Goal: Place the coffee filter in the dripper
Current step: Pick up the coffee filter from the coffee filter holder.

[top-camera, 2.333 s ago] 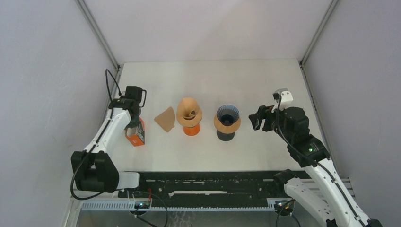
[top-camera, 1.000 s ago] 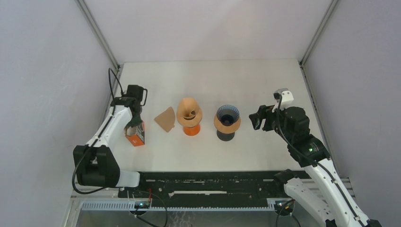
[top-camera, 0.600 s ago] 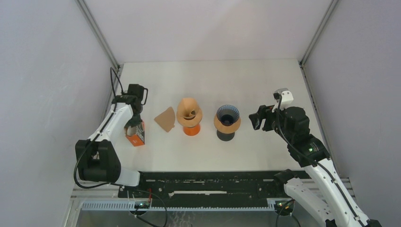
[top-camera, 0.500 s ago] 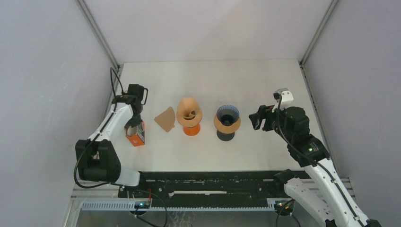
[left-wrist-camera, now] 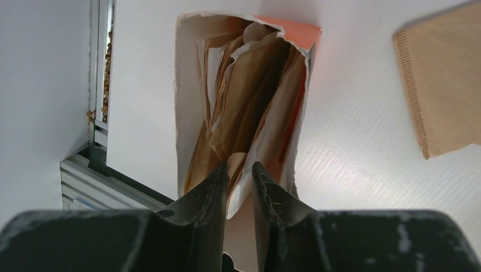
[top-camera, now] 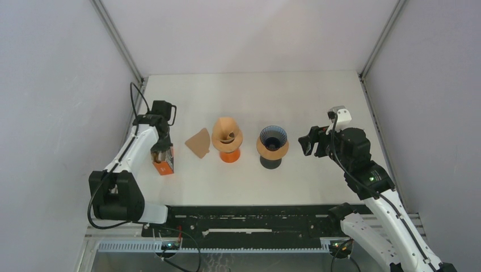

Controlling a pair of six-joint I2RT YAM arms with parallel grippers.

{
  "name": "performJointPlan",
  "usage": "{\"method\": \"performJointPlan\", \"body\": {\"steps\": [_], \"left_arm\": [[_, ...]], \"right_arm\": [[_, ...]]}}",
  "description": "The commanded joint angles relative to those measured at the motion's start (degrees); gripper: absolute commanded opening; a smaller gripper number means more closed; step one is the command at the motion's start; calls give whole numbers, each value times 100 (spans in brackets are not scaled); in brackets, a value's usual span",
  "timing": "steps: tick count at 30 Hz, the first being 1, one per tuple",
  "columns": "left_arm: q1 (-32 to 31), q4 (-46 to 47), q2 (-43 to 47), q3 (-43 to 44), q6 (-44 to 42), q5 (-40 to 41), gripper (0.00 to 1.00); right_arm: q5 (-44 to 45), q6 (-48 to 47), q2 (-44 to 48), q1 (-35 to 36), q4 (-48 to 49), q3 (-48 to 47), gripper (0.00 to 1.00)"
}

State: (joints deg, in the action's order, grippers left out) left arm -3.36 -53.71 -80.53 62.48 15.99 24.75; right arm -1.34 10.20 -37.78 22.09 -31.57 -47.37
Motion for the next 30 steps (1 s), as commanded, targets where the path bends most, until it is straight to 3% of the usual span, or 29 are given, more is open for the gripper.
{"method": "performJointPlan", "body": {"steps": [1, 8, 15, 20, 30], "left_arm": [[41, 17, 296, 325, -73, -106, 27], [38, 29, 379, 293, -52, -291, 28], [45, 53, 318, 328, -53, -36, 30], [37, 87, 431, 484, -115, 130, 38], [38, 160, 145, 531, -248, 258, 38]], "right_arm": [[-37, -9, 26, -40, 257, -31, 75], [-37, -10, 26, -42, 255, -29, 75], [-44, -8, 28, -38, 247, -34, 75], [-41, -4, 17, -39, 247, -27, 75], [-50, 6, 12, -47, 232, -26, 75]]}}
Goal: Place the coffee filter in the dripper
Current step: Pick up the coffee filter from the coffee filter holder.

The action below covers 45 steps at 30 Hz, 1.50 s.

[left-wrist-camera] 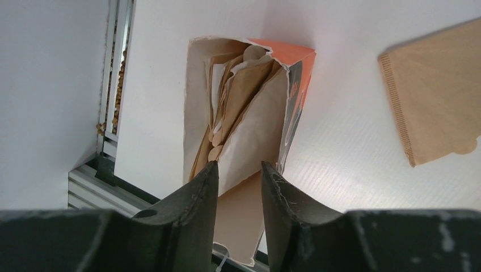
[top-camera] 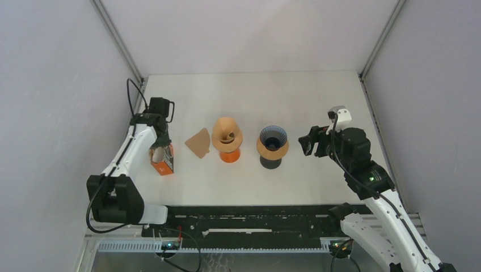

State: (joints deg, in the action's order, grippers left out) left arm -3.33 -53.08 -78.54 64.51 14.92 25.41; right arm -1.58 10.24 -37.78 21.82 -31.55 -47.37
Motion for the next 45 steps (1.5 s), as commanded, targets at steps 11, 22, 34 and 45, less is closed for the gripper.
{"method": "performJointPlan", "body": {"steps": [11, 22, 34, 45], "left_arm": [[131, 109, -368, 343, -156, 153, 38], [145, 132, -338, 309, -167, -19, 31], [227, 135, -433, 290, -156, -5, 30], [344, 128, -429, 279, -154, -174, 32]], "right_arm": [[-61, 0, 8, -40, 255, -13, 75], [-105, 9, -18, -71, 275, -14, 75], [-148, 16, -44, -85, 281, -10, 75], [-158, 22, -45, -93, 281, -3, 75]]}}
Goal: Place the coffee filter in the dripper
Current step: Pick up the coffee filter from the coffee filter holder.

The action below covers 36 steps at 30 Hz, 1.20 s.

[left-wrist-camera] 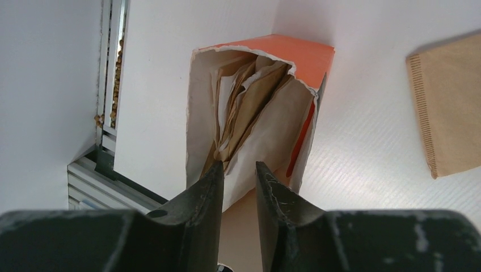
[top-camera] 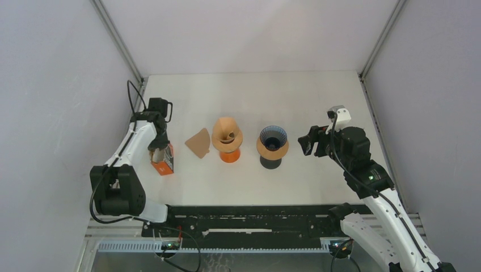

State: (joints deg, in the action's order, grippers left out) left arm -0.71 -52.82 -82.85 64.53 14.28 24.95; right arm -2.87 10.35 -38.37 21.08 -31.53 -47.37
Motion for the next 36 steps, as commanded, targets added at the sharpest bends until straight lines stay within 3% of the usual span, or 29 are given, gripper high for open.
{"method": "performJointPlan", "body": {"steps": [1, 36], "left_arm": [[95, 99, -3, 272, -88, -163, 31], [99, -264, 412, 385, 40, -1092, 26]], "right_arm": [[-29, 13, 9, -19, 276, -8, 75], [-77, 24, -1, -34, 303, -6, 75]]}}
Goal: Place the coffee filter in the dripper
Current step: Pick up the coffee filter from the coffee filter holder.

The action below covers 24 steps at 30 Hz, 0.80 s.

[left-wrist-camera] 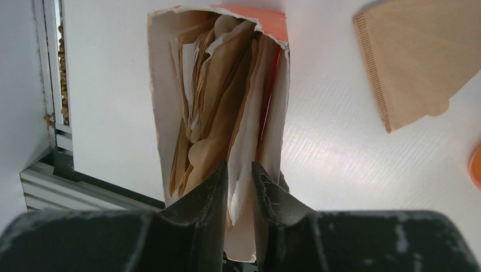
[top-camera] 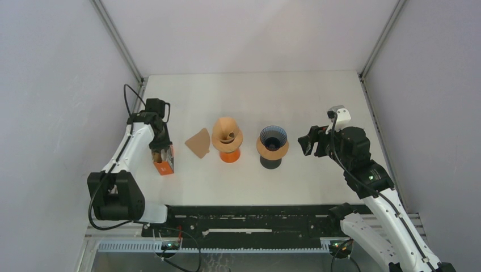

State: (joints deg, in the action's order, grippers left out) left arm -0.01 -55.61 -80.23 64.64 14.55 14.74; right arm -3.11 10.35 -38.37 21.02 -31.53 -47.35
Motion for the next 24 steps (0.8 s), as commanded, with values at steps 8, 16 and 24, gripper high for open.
{"method": "performJointPlan", "body": {"steps": [8, 16, 24], "left_arm": [[30, 35, -105, 382, 20, 331, 23], [29, 68, -192, 398, -10, 547, 18], [28, 36, 26, 455, -25, 615, 9]], "right_arm": [[-70, 24, -29, -42, 303, -11, 75], [-75, 20, -65, -36, 301, -11, 75], [-60, 23, -65, -38, 299, -12, 75]]}}
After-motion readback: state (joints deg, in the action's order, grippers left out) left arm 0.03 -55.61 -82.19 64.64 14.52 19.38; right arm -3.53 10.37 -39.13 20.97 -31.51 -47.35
